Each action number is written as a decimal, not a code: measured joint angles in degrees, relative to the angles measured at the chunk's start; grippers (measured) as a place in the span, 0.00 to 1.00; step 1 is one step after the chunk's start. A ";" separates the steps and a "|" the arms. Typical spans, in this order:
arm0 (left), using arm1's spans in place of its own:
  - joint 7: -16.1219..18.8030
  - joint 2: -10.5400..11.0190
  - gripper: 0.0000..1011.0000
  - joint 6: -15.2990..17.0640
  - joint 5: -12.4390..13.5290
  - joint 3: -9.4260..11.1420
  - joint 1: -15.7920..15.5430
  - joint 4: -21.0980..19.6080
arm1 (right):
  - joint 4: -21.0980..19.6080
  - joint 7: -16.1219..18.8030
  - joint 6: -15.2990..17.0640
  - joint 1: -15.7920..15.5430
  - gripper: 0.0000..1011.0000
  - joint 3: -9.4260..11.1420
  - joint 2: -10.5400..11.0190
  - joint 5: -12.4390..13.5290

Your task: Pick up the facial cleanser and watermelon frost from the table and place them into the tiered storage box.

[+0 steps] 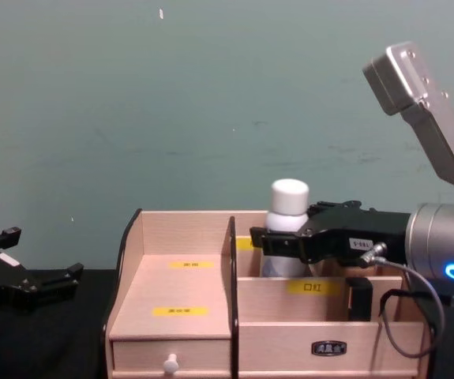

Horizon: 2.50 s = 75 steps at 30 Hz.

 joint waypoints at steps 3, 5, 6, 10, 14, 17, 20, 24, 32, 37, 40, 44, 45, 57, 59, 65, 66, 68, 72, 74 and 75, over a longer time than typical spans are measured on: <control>0.00 0.00 0.99 0.00 0.00 0.00 0.00 0.00 | 0.00 0.01 -0.02 -0.01 0.81 0.02 -0.01 0.02; 0.00 0.00 0.99 0.00 0.00 0.00 0.00 0.00 | 0.00 0.01 -0.03 -0.03 0.86 0.03 0.00 0.03; 0.00 0.00 0.99 0.00 0.00 0.00 0.00 0.00 | 0.00 0.02 -0.04 -0.03 0.89 0.03 0.00 0.04; 0.00 0.00 0.99 0.00 0.00 0.00 0.00 0.00 | 0.00 0.03 -0.07 -0.05 0.99 0.03 0.00 0.06; 0.00 0.00 0.99 0.00 0.00 0.00 0.00 0.00 | -0.60 -0.08 -0.62 -0.30 0.99 0.43 0.13 0.04; 0.00 0.00 0.99 0.00 0.00 0.00 0.00 0.00 | -1.95 -0.54 -1.21 -0.66 0.99 0.70 0.54 -0.33; 0.00 0.00 0.99 0.00 0.00 0.00 0.00 0.00 | -4.34 -0.91 -1.74 -1.30 0.99 1.12 1.30 -0.87; 0.00 0.00 0.99 0.00 0.00 0.00 0.00 0.00 | -8.39 -1.09 -1.73 -2.65 0.99 1.84 2.56 -1.05; 0.00 0.00 0.99 0.00 0.00 0.00 0.00 0.00 | -21.26 -1.55 3.22 -9.91 0.99 4.65 6.68 1.71; 0.00 0.00 0.99 0.00 0.00 0.00 0.00 0.00 | -28.46 -2.50 4.79 -15.37 0.99 6.26 9.62 2.96; 0.00 0.00 0.99 0.00 0.00 0.00 0.00 0.00 | -32.84 -2.86 5.55 -19.24 0.99 7.46 11.53 3.99; 0.00 0.00 0.99 0.00 0.00 0.00 0.00 0.00 | -37.52 -3.43 5.78 -24.21 0.99 8.78 13.84 4.92; 0.00 0.00 0.99 0.00 0.00 0.00 0.00 0.00 | -39.01 -3.70 5.78 -26.16 0.99 9.34 14.70 5.16; 0.00 0.00 0.99 0.00 0.00 0.00 0.00 0.00 | -44.38 -6.37 4.76 -38.80 0.99 12.13 17.88 4.85; 0.00 0.00 0.99 0.00 0.00 0.00 0.00 0.00 | -43.96 -6.79 4.90 -40.32 0.99 12.18 17.85 4.45; 0.00 0.00 0.99 0.00 0.00 0.00 0.00 0.00 | -41.50 -8.02 5.78 -42.00 0.99 11.92 16.82 2.38; 0.00 0.00 0.99 0.00 0.00 0.00 0.00 0.00 | -41.14 -8.15 5.88 -42.01 0.99 11.84 16.62 2.12; 0.00 0.00 0.99 0.00 0.01 0.00 0.00 0.00 | -40.24 -8.41 6.27 -41.88 0.99 11.49 16.07 1.20; 0.00 0.00 0.99 0.00 0.00 0.00 0.00 0.00 | -38.52 -8.50 7.03 -40.98 0.99 10.85 15.00 -0.03; 0.00 0.00 0.99 0.00 0.00 0.00 0.00 0.00 | -37.47 -8.47 7.58 -40.07 0.99 10.40 14.20 -0.74; 0.00 0.00 0.99 0.00 0.00 0.00 0.00 0.00 | -37.10 -8.44 7.75 -39.75 0.99 10.26 13.94 -0.93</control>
